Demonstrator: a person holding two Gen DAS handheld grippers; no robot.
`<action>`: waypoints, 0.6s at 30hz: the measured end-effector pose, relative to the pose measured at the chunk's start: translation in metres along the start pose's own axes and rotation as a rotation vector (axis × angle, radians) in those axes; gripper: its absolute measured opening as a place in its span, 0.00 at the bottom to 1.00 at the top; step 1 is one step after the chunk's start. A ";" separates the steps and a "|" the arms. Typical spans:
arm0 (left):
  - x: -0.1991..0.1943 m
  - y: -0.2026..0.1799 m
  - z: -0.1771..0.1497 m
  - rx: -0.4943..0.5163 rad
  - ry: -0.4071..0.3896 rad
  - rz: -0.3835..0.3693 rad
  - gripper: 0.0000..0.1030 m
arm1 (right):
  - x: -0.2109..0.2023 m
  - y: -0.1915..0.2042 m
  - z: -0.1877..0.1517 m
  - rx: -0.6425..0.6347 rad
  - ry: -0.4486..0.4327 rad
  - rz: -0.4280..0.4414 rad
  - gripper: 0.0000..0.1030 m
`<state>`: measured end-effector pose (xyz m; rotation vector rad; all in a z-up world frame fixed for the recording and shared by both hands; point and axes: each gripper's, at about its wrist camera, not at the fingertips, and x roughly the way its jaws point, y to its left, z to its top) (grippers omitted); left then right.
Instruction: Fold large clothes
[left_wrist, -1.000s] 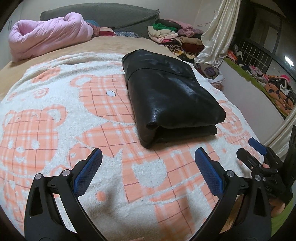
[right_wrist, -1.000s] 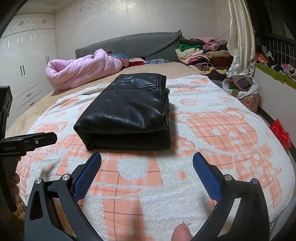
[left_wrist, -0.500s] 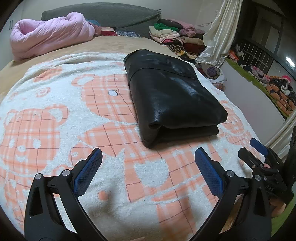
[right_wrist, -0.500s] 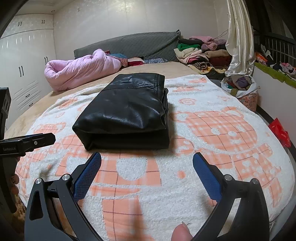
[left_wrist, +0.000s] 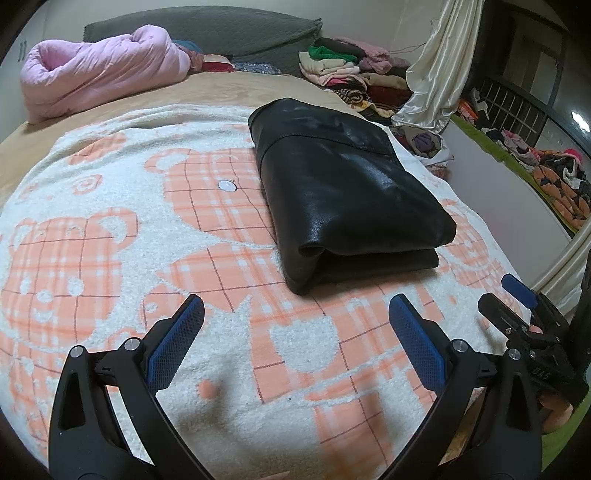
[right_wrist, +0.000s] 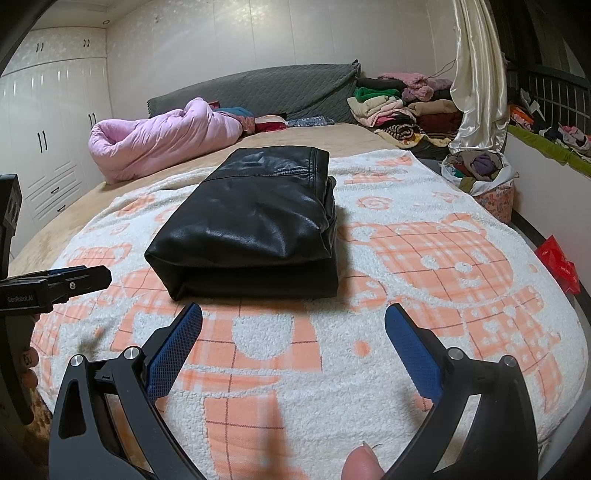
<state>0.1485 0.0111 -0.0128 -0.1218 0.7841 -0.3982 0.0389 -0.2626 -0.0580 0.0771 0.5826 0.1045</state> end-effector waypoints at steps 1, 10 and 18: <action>0.000 0.000 0.000 0.000 0.001 0.002 0.91 | 0.000 0.000 0.000 -0.001 0.000 -0.002 0.96; 0.000 0.001 0.000 0.002 0.000 0.004 0.91 | 0.000 0.000 0.000 0.001 0.000 0.001 0.96; 0.000 0.002 0.000 0.005 0.002 0.006 0.91 | 0.000 0.000 0.000 0.000 0.001 0.000 0.96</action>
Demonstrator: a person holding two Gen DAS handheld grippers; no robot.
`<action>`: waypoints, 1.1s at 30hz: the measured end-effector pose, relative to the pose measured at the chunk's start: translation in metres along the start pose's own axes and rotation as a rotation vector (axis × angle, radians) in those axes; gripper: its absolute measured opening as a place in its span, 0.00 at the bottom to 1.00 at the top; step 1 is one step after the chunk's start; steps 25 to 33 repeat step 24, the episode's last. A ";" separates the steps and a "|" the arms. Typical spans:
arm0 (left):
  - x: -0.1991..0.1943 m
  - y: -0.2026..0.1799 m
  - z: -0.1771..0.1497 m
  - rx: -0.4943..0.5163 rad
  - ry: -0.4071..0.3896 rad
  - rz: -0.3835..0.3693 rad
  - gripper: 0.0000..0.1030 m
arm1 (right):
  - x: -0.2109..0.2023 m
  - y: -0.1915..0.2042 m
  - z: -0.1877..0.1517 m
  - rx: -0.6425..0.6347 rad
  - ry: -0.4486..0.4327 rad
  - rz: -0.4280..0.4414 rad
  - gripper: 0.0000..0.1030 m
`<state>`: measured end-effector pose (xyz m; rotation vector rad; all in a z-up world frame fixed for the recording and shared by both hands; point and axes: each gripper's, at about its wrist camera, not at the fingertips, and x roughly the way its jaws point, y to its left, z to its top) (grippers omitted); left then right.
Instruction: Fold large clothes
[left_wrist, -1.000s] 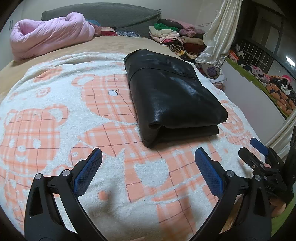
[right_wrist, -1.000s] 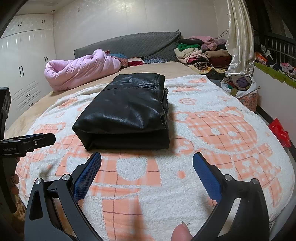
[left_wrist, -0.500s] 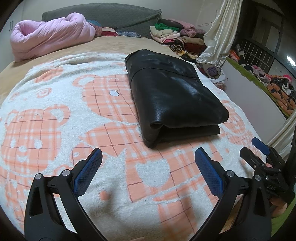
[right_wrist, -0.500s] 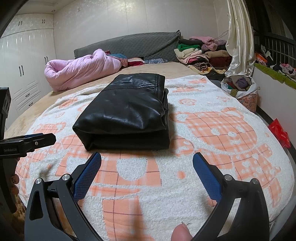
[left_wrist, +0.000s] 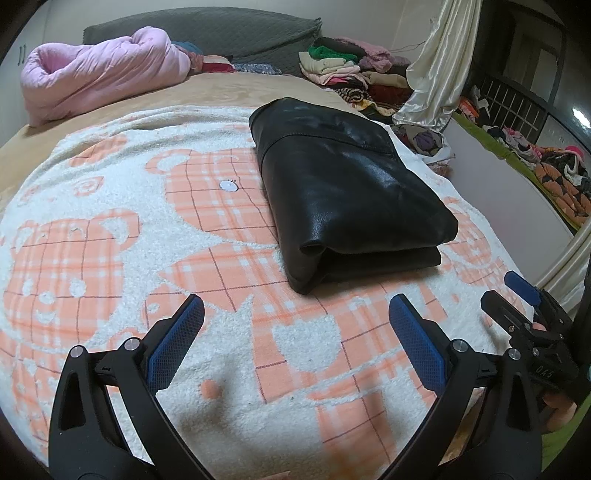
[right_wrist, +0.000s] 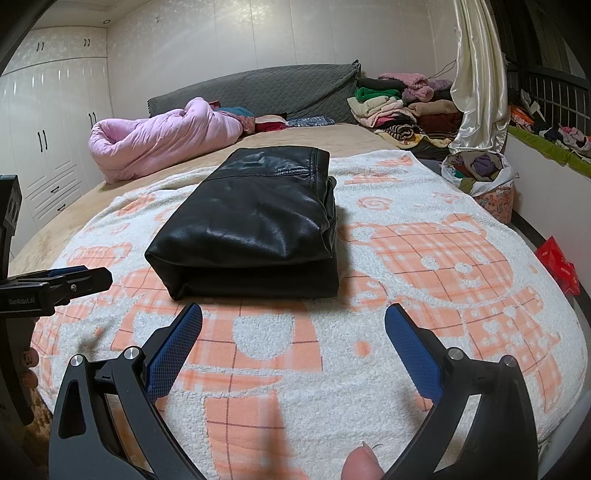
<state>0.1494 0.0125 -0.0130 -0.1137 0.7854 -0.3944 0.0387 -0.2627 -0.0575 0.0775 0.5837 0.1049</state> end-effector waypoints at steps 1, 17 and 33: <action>0.000 0.000 0.000 0.002 0.001 0.001 0.91 | -0.001 0.000 0.000 -0.001 0.000 -0.002 0.96; -0.008 0.012 0.003 -0.027 0.015 0.007 0.91 | -0.057 -0.021 0.010 0.043 -0.068 -0.105 0.96; -0.020 0.115 0.038 -0.165 0.016 0.153 0.91 | -0.121 -0.173 -0.033 0.370 -0.052 -0.465 0.96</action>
